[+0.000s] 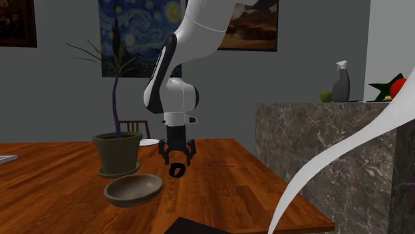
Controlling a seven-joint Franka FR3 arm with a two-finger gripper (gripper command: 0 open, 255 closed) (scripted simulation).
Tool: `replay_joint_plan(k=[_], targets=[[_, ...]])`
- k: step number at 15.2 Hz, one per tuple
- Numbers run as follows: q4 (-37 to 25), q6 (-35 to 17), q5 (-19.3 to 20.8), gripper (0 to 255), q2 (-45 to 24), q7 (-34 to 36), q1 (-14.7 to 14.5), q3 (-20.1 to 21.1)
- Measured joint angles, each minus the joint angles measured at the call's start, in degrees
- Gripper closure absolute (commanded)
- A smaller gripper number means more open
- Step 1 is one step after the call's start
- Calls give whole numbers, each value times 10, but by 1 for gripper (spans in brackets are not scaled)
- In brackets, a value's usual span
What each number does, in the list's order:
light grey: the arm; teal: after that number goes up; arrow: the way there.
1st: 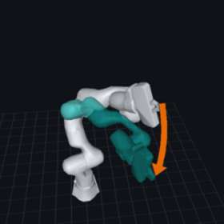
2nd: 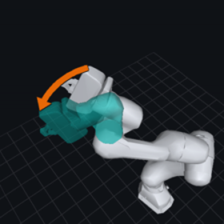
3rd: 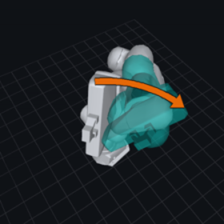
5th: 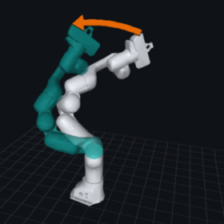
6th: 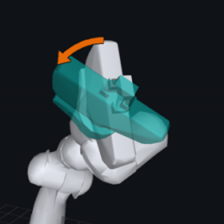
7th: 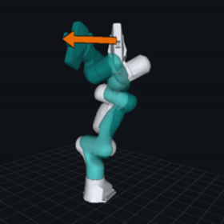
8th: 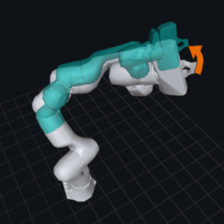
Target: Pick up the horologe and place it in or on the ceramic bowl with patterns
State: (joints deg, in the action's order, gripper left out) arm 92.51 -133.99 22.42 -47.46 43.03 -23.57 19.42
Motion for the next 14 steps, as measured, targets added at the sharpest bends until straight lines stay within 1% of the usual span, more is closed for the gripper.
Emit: replay_joint_plan(k=[5, 6, 14], targets=[[-1, -1, 1, 0, -2, 0, 0, -1], [-1, -1, 1, 255, -2, 0, 0, -1], [-1, -1, 1, 255, -2, 0, 0, -1]])
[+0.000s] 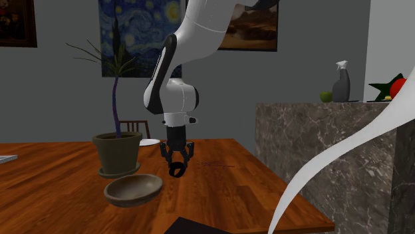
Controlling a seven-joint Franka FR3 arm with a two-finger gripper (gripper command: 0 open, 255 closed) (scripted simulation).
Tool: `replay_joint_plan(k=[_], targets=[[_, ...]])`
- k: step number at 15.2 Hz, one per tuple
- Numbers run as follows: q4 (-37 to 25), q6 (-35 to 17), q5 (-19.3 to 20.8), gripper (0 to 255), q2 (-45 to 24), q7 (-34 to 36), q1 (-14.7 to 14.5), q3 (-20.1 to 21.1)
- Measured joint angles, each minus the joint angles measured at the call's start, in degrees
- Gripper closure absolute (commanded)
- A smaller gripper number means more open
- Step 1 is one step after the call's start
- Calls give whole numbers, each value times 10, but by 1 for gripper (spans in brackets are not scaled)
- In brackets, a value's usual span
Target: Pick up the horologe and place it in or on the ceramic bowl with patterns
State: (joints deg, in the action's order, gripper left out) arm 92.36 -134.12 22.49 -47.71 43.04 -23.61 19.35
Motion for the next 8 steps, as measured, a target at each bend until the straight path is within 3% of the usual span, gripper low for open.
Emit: replay_joint_plan(k=[8], targets=[[9, 20, -9, 255, 29, -5, 6, 9]])
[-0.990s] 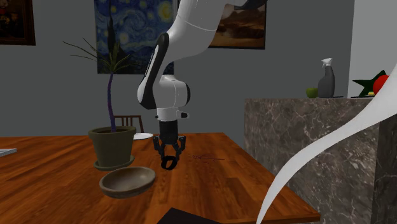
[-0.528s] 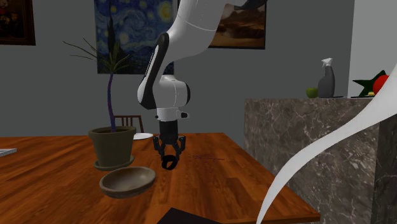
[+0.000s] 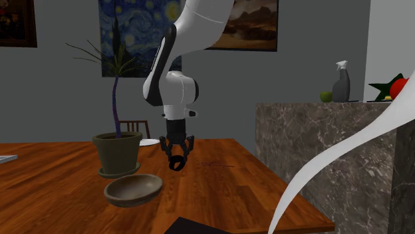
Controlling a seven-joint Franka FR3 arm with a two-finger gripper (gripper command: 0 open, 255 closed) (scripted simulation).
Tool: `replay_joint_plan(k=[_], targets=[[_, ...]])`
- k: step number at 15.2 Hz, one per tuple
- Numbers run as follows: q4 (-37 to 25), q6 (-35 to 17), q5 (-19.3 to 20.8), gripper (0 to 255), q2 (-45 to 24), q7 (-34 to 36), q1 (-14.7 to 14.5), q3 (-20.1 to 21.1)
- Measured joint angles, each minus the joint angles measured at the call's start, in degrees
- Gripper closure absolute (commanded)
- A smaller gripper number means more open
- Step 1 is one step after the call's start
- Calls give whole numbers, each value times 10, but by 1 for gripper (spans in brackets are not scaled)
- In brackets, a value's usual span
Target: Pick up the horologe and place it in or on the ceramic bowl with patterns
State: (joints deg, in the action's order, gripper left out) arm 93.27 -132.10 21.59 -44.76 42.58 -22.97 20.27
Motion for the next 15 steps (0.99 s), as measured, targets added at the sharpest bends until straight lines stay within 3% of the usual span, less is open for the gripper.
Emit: replay_joint_plan(k=[15], targets=[[6, 69, -30, 255, 77, -19, 18, 25]])
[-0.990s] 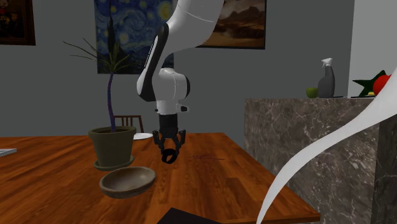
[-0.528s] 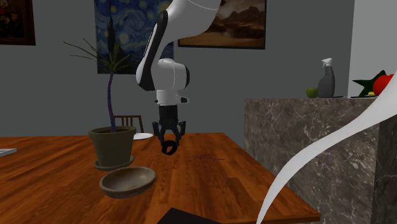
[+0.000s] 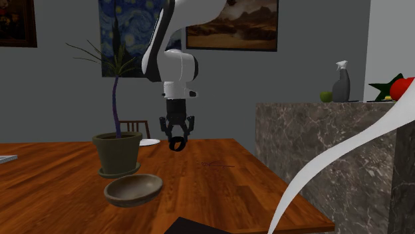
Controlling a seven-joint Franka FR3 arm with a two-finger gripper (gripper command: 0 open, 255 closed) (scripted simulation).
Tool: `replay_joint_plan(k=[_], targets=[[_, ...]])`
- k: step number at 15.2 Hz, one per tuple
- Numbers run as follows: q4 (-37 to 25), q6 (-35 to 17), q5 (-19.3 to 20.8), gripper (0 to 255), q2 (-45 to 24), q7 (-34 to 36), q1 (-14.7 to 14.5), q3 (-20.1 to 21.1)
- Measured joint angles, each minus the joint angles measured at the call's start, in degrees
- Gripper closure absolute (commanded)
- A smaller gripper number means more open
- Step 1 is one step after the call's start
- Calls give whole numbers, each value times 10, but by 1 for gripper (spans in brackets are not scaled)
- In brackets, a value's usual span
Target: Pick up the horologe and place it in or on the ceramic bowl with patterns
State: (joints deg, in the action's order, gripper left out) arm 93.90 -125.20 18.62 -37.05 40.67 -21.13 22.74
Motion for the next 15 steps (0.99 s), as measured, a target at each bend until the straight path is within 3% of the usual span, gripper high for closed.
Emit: replay_joint_plan(k=[3, 15], targets=[[3, 11, -5, 255, 14, 2, 0, 5], [226, -59, -42, 255, 168, 102, -29, 62]])
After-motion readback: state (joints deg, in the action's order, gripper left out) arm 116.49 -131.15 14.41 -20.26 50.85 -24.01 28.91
